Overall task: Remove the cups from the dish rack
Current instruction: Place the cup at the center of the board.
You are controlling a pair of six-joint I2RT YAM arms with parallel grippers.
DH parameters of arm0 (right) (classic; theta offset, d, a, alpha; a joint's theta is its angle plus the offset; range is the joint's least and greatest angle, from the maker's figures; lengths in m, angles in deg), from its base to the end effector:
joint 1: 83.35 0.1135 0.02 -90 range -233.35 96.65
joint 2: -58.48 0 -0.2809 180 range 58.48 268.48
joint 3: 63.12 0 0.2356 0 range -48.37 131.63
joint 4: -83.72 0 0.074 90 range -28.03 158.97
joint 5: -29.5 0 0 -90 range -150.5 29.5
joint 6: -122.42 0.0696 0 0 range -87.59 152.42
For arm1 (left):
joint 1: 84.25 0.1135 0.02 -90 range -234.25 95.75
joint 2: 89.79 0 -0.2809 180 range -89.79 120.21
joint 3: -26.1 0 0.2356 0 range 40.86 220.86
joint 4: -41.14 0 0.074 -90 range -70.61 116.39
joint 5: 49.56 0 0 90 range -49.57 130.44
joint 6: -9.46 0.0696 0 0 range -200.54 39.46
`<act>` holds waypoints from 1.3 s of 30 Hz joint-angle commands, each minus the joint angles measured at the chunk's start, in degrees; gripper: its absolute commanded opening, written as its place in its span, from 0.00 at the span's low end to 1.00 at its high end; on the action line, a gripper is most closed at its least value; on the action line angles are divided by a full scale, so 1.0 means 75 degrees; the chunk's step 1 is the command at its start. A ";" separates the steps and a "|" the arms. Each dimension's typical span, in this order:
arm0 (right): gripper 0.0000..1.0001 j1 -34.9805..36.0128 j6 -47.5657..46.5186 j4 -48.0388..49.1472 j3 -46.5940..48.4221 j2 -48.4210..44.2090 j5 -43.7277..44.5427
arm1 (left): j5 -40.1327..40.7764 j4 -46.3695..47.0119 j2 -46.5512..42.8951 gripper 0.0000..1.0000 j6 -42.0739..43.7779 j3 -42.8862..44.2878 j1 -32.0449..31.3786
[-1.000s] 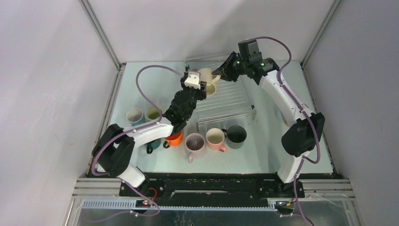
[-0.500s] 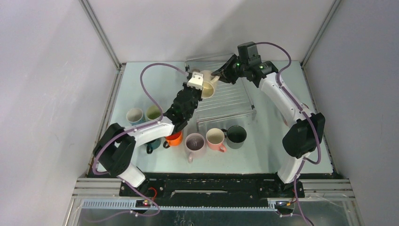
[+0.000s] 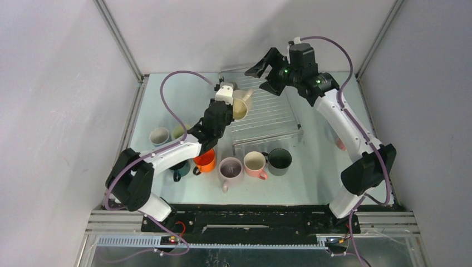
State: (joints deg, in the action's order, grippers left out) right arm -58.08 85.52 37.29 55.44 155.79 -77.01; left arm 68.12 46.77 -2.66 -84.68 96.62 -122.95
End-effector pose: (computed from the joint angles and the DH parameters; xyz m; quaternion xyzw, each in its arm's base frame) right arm 0.3557 0.1898 0.4176 0.1262 0.8295 0.4291 0.3345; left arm 0.3050 -0.2029 0.3009 0.0772 0.7605 -0.0538 0.6425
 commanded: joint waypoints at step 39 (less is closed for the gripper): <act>1.00 0.0251 -0.2898 -0.0202 -0.2695 -0.3304 0.0907 | -0.1187 -0.7716 0.3103 0.00 -0.2303 0.6365 0.3580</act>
State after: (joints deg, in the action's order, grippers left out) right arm -56.92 65.78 36.17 35.73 132.78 -70.98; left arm 61.01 -10.76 19.55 -100.68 136.71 -97.11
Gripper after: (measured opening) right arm 0.994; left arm 0.116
